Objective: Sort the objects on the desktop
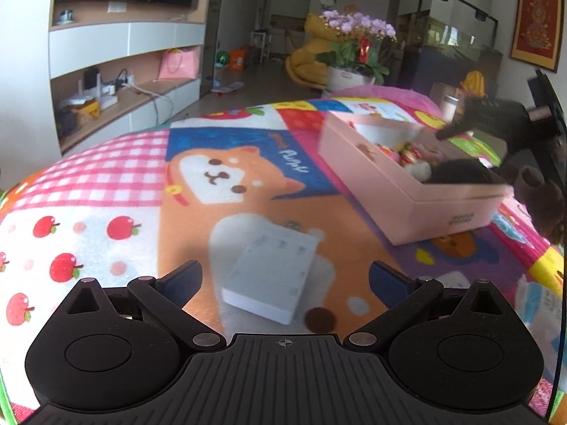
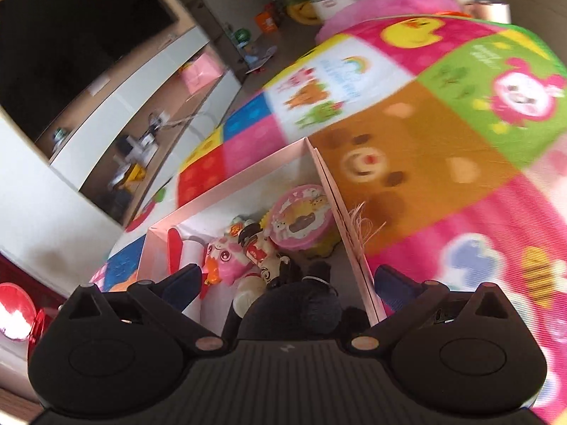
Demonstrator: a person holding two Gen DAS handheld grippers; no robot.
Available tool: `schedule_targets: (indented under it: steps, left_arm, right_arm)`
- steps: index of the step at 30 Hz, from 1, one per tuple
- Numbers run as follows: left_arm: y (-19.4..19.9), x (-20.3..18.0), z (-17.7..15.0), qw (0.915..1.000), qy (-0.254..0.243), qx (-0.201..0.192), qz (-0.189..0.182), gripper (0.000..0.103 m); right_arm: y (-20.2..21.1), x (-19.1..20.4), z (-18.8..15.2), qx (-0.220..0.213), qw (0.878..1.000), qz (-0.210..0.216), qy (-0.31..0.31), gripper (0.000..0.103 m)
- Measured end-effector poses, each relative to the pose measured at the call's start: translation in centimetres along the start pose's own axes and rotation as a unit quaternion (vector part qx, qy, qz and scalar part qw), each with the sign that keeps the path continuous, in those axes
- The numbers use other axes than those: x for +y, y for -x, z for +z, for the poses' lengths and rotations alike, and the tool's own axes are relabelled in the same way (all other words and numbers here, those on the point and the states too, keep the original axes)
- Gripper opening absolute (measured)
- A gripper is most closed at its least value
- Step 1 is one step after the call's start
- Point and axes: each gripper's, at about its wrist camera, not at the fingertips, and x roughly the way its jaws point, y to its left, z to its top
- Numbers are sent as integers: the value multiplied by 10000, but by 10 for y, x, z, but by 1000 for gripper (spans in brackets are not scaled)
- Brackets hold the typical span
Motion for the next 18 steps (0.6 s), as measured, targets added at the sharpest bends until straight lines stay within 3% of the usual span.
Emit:
schedule_targets:
  steps: [6,10,15,18]
  left_arm:
    - [-4,-4,-2,9999,-143,47,-34,103]
    - [-14,-7,3,9997,-249,68,-47,103]
    - [-34,-13,11,9993,-347,136,30,102]
    - [-40,-18,10,9990,-374,216,141,93]
  right_arm:
    - [-13,41,-8,235,9975,463,483,103]
    - [30,43,-32,-124,9941,210,1055,103]
    - [96,19,-77,-370,9892,-126,1409,103]
    - [125,-2,-105,-432,9902,-275,1297,103]
